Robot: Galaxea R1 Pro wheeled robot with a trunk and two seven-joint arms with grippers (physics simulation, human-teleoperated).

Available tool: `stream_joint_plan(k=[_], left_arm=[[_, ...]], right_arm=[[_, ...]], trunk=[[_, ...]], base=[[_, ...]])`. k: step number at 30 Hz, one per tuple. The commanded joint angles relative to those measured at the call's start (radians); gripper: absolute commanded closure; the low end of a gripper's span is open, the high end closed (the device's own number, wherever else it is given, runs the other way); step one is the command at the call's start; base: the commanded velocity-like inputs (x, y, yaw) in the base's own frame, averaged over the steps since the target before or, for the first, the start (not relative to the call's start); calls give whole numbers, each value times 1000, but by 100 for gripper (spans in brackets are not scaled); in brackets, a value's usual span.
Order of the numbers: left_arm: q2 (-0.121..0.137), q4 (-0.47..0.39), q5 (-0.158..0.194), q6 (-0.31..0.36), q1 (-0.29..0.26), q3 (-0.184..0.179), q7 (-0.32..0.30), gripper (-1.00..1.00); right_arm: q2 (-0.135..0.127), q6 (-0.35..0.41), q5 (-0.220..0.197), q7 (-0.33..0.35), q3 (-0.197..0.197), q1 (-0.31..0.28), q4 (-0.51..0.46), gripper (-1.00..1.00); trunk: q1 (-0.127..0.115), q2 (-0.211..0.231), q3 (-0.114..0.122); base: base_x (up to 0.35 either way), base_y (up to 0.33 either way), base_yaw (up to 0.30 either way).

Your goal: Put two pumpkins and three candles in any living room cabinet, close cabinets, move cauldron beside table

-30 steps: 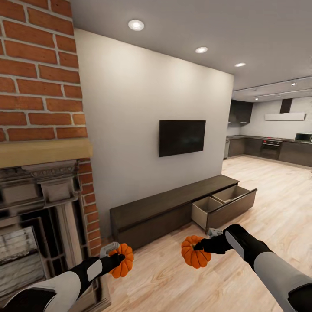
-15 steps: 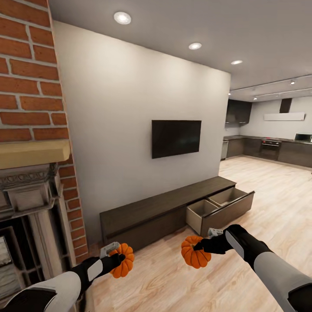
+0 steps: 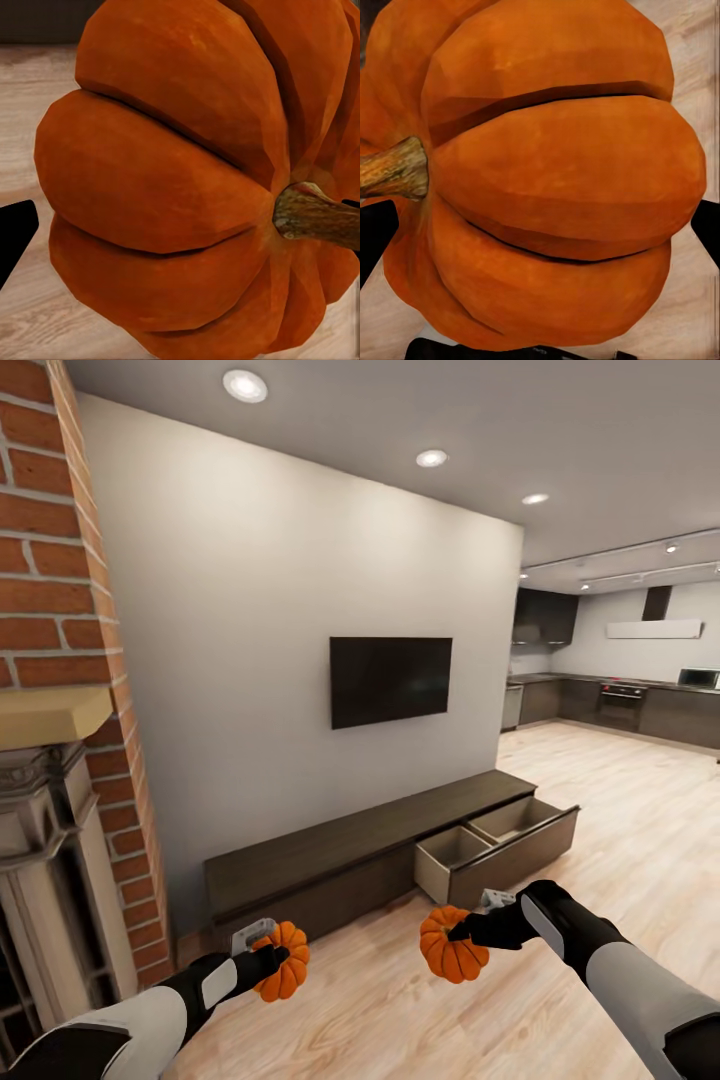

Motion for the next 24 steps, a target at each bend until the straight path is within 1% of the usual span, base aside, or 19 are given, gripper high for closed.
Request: stream_joint_plan(k=[1, 5, 8, 24], left_arm=[[0, -1, 10, 4, -1, -6, 1, 100], [0, -1, 10, 4, -1, -6, 1, 100], [0, -1, 10, 4, -1, -6, 1, 100], [0, -1, 10, 4, -1, -6, 1, 100]], right_arm=[[-1, 2, -3, 4, 3, -1, -2, 100], [-1, 2, -3, 4, 3, -1, -2, 100], [-1, 2, -3, 4, 3, -1, -2, 100], [-1, 2, -3, 4, 3, -1, -1, 100]], trunk=[[0, -1, -1], [0, -1, -1], [0, -1, -1], [0, -1, -1]], base=[[171, -297, 0], [171, -297, -12], [171, -297, -100], [171, -297, -264]])
